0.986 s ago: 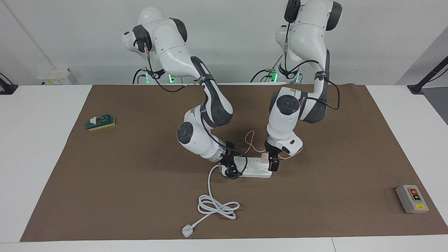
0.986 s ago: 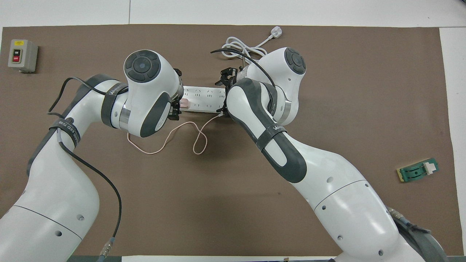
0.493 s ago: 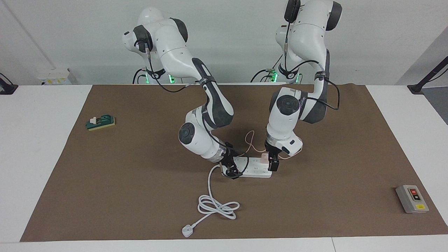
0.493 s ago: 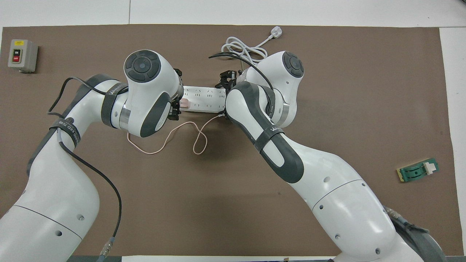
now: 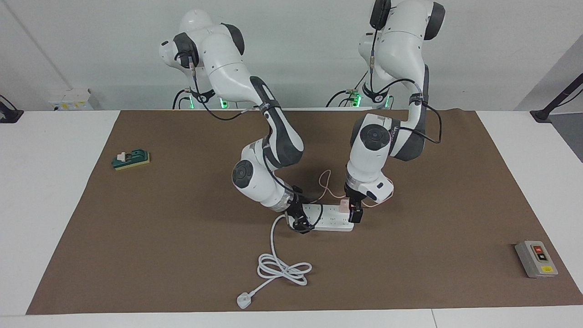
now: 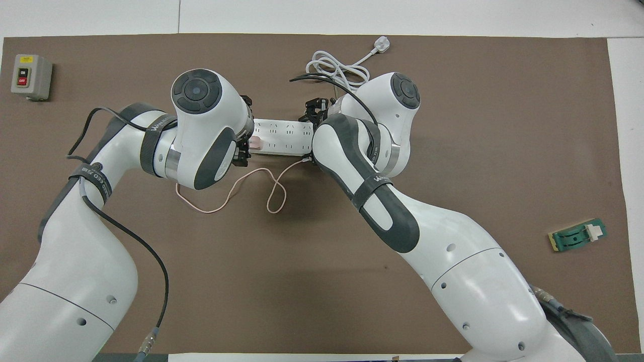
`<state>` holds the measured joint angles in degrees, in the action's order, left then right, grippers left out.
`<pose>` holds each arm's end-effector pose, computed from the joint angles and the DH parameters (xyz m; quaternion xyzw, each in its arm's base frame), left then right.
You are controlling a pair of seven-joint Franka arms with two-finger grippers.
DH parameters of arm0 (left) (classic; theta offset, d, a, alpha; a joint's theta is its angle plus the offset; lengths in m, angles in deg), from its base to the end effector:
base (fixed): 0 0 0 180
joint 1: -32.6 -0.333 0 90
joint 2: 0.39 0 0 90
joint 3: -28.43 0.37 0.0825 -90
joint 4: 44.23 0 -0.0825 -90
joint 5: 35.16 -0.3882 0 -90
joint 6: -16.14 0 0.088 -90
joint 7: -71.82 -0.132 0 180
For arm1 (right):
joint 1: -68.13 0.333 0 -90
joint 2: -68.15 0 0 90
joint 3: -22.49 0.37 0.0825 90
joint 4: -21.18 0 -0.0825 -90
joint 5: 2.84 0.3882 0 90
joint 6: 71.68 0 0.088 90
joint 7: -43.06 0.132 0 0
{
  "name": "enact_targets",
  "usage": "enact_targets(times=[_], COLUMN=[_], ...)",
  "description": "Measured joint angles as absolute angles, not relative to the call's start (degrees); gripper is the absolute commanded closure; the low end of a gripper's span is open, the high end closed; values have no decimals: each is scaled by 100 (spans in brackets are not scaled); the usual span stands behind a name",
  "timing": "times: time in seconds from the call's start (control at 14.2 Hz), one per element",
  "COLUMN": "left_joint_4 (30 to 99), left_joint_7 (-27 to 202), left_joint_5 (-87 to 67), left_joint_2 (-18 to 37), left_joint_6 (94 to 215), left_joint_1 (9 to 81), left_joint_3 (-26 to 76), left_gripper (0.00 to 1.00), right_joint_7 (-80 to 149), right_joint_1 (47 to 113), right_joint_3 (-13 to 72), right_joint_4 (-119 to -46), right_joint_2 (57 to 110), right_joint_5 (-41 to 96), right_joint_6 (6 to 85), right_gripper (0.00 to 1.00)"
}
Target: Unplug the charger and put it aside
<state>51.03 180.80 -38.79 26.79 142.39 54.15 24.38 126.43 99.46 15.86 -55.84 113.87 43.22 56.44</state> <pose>0.6453 -0.2982 0.3607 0.7551 0.6546 0.0225 0.0274 0.7024 0.3884 0.2812 -0.7135 0.6396 0.1992 0.2053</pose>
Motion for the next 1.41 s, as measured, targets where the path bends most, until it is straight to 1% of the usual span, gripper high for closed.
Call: enact_targets(times=[0.35,0.42,0.49,0.56,0.63,0.85,1.27,1.34,1.41], left_joint_4=[5103,5103,5103,5103,5103,5103,5103,5103,5103], left_joint_7=[18078,18078,18078,18078,18078,18078,18078,18078,18078], left_joint_5=[-3870,-3869,-3869,-3869,-3868,-3867,-3864,-3864,-3864], left_joint_2=[2680,2680,2680,2680,2680,2680,2682,2682,2682], left_joint_6=[14239,14239,14239,14239,14239,14239,14239,14240,14240], left_joint_1=[5415,5415,5415,5415,5415,5415,5415,5415,5415], left_joint_3=[2438,2438,2438,2438,2438,2438,2438,2438,2438], left_gripper=[0,0,0,0,0,0,0,1,6], right_joint_7=[12586,12586,12586,12586,12598,12628,12628,12628,12628], right_joint_1=[9948,9948,9948,9947,9946,9944,9942,9942,9942], right_joint_3=[1586,1586,1586,1586,1586,1586,1587,1587,1587], right_joint_4=[-5615,-5616,-5617,-5618,-5619,-5627,-5630,-5630,-5631], right_joint_2=[11387,11387,11387,11384,11381,11374,11372,11372,11372], right_joint_5=[4322,4322,4322,4323,4326,4327,4332,4332,4333], right_joint_6=[5689,5690,5691,5691,5694,5697,5700,5700,5700], right_gripper=[0,1,6,15,32,100,100,100,100])
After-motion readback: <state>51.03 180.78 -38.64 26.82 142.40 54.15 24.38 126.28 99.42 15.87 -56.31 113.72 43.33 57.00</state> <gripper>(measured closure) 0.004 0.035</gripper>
